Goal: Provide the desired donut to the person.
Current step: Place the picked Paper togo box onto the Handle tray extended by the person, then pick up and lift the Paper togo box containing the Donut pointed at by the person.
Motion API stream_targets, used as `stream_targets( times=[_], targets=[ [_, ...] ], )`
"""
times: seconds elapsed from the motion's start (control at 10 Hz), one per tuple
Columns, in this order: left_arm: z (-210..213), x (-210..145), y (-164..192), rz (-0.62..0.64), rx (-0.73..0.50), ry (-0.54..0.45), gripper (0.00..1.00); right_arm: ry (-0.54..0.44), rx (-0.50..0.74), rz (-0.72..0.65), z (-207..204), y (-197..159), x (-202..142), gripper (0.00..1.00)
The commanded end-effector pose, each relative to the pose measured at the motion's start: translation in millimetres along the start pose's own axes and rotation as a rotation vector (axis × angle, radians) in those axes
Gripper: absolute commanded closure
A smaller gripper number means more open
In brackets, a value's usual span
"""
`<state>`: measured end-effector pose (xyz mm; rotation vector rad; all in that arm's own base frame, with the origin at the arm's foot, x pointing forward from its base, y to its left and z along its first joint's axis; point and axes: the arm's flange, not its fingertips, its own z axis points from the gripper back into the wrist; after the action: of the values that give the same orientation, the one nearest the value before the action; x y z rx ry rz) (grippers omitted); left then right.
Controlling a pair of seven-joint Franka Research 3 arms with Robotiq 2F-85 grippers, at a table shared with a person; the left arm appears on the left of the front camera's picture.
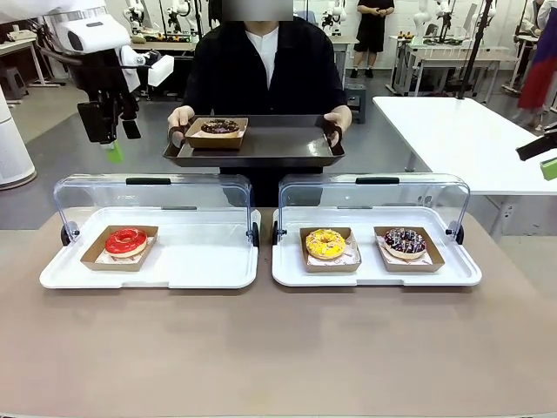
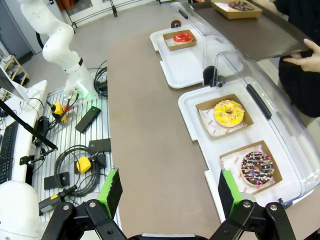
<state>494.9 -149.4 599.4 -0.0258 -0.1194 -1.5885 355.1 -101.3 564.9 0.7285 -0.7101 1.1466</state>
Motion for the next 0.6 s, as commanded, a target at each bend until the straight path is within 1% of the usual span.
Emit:
stream_targets(
  times=[0.0,0.5],
  targets=[
    [4.0,1.3,4.1,-0.001,-0.002,-0.001,0.0,-0.022,0.005,0.014,0.2,-0.6,0.9,0.0],
    [4.0,1.3,4.1,-0.001,-0.002,-0.001,0.0,-0.022,0.005,0.014,0.2,-0.6,0.9,0.0]
  ],
)
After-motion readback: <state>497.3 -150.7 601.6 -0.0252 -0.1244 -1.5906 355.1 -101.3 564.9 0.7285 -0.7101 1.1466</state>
